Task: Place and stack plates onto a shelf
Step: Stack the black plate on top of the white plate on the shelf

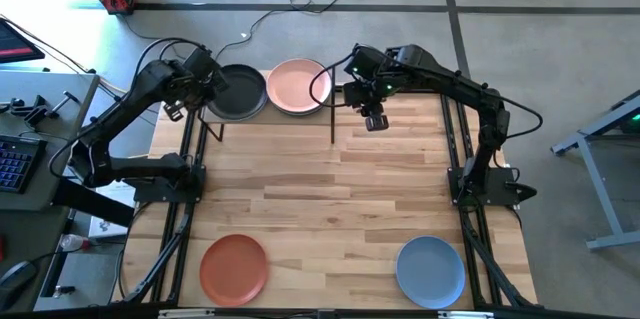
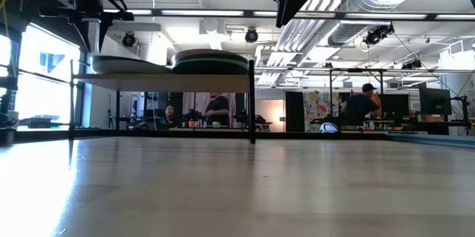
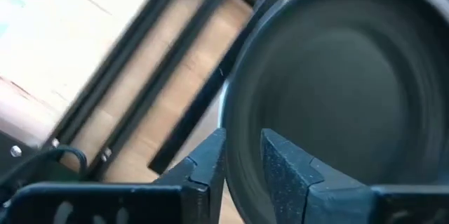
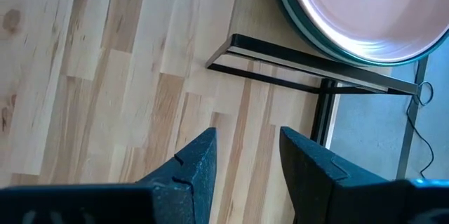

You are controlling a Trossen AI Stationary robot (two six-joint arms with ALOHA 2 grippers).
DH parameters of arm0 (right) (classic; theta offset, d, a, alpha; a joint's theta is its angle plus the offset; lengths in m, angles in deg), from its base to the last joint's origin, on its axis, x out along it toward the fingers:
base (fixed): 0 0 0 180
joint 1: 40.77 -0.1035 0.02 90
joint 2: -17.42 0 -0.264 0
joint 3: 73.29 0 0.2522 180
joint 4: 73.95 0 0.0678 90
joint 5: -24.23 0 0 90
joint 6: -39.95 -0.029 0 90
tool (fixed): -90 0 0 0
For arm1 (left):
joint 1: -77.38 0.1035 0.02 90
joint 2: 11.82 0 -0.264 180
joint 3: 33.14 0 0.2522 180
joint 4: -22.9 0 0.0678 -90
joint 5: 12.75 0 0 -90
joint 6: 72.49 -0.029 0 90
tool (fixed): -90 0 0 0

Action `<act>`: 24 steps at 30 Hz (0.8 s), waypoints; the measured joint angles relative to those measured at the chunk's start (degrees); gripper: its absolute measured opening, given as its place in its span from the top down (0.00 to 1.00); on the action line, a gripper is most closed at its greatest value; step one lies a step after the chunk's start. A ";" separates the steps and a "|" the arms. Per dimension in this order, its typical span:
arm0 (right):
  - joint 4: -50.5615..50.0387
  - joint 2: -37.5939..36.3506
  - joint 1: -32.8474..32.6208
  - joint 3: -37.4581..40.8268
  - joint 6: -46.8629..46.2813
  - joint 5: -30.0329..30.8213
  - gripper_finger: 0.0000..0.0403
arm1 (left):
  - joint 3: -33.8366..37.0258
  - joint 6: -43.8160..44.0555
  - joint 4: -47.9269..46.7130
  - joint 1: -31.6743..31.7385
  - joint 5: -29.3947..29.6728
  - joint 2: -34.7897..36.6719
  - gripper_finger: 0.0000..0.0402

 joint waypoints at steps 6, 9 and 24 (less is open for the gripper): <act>0.18 0.00 0.25 0.00 -1.64 -0.24 0.67 | 0.00 -4.12 -0.04 0.64 -6.66 0.07 0.77; 0.62 0.00 0.25 0.00 -2.87 -0.40 0.67 | 0.00 -5.61 -0.14 0.64 -7.88 0.07 0.77; 0.69 0.00 -0.02 0.00 -7.85 -4.03 0.67 | 0.00 -7.43 -6.91 0.62 -5.85 0.05 0.81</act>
